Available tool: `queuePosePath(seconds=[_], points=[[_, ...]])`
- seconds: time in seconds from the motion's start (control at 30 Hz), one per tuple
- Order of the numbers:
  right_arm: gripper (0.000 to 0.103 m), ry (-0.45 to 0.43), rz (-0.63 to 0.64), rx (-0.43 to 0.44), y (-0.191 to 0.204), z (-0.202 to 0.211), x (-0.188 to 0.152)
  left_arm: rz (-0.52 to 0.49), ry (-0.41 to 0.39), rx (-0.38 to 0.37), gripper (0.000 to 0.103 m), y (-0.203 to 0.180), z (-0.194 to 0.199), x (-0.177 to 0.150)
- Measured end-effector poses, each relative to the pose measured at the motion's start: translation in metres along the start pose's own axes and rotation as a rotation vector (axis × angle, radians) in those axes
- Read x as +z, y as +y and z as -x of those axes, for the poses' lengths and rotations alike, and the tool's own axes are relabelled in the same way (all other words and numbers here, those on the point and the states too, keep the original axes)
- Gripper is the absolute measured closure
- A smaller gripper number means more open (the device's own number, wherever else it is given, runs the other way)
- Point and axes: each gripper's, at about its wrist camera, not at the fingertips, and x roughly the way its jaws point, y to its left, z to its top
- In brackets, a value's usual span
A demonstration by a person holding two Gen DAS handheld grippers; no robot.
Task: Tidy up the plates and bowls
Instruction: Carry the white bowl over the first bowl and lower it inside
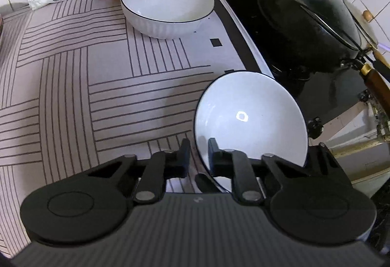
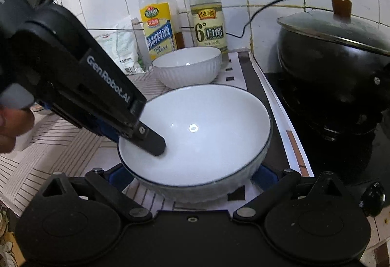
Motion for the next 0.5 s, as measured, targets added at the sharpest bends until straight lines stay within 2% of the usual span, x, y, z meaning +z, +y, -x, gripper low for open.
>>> queuePosePath(seconds=[0.3, 0.5], points=[[0.001, 0.030, 0.015, 0.016, 0.008, 0.000, 0.003, -0.054, 0.007, 0.047, 0.092, 0.001, 0.009, -0.003], [0.001, 0.035, 0.032, 0.038, 0.022, 0.001, 0.009, -0.036, -0.020, 0.056, 0.092, 0.013, 0.028, -0.005]])
